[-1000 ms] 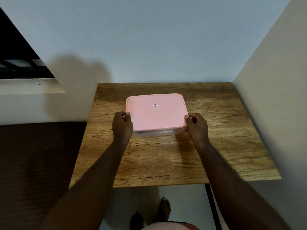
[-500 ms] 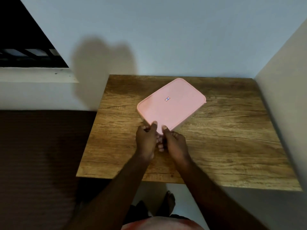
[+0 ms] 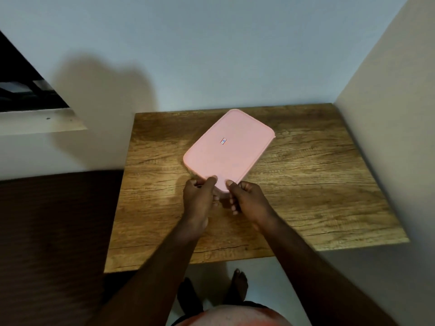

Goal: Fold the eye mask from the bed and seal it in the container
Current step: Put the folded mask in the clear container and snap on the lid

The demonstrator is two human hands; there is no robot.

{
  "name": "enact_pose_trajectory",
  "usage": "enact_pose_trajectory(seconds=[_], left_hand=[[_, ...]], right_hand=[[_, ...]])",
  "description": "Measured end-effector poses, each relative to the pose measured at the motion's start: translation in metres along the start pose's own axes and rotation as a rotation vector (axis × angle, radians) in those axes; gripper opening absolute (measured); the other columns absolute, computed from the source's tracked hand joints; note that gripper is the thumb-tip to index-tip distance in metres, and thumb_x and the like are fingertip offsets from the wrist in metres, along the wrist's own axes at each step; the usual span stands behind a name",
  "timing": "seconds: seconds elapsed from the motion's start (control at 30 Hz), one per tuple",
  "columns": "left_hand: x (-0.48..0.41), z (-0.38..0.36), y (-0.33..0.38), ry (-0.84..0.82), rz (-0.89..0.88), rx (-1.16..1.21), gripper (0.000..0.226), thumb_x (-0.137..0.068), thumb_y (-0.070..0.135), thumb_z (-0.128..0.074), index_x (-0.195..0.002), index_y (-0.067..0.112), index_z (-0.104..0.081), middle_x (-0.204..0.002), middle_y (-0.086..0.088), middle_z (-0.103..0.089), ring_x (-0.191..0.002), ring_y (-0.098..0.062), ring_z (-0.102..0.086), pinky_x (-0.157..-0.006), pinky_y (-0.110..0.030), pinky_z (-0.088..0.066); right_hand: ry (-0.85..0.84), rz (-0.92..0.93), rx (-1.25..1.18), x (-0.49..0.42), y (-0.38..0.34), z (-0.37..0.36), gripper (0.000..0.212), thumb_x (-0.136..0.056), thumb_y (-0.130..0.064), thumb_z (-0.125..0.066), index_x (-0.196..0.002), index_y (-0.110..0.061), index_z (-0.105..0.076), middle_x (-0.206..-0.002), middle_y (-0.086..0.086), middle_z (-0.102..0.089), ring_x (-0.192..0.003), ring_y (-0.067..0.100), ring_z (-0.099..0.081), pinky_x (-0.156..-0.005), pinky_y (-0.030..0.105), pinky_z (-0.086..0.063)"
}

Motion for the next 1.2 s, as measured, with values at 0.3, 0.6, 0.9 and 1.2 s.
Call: enact_pose_trajectory(seconds=[0.3,0.6,0.9,1.2], left_hand=[[-0.049,0.035,0.083,-0.197,-0.115,-0.462,0.03,-0.088,0.039,-0.068,-0.088,0.009,-0.063,-0.08,-0.008,-0.068,-0.068,-0.019,-0.061,-0.058,-0.029,-0.048],[-0.005,-0.013,0.026,-0.475,0.03,-0.325,0.02,-0.092,0.027,-0.065,-0.084,0.009,-0.059,-0.068,-0.007,-0.061,-0.054,-0.015,-0.056,-0.05,-0.025,-0.045],[-0.006,-0.016,0.025,-0.424,-0.026,-0.326,0.031,-0.09,0.038,-0.065,-0.077,0.009,-0.065,-0.063,-0.004,-0.063,-0.056,-0.015,-0.059,-0.055,-0.029,-0.049],[-0.005,-0.013,0.019,-0.32,-0.021,-0.253,0.03,-0.09,0.034,-0.066,-0.071,0.01,-0.064,-0.055,-0.003,-0.063,-0.05,-0.014,-0.058,-0.054,-0.029,-0.049]], right_hand=[[-0.27,-0.093,0.276,-0.023,-0.021,0.03,0.032,-0.095,-0.033,-0.061,-0.075,-0.008,-0.062,-0.063,0.005,-0.06,-0.051,0.015,-0.052,-0.051,0.027,-0.045],[0.277,-0.076,-0.04,-0.005,0.0,0.028,0.049,-0.091,-0.054,-0.058,-0.078,-0.008,-0.072,-0.061,0.005,-0.065,-0.052,0.017,-0.056,-0.049,0.026,-0.044],[0.276,-0.031,-0.16,0.009,0.002,-0.013,0.044,-0.093,-0.04,-0.062,-0.068,-0.006,-0.071,-0.054,0.008,-0.062,-0.043,0.015,-0.053,-0.043,0.022,-0.042],[0.191,0.003,-0.113,-0.002,0.001,-0.013,0.043,-0.095,-0.036,-0.061,-0.075,0.0,-0.068,-0.053,0.007,-0.058,-0.043,0.015,-0.049,-0.044,0.024,-0.04]])
Point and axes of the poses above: each hand's wrist, its own x-axis away from the middle knuckle, its own z-axis out of the back of the hand, y = z × x, the point moved 10 cm from there along -x, towards the middle knuckle
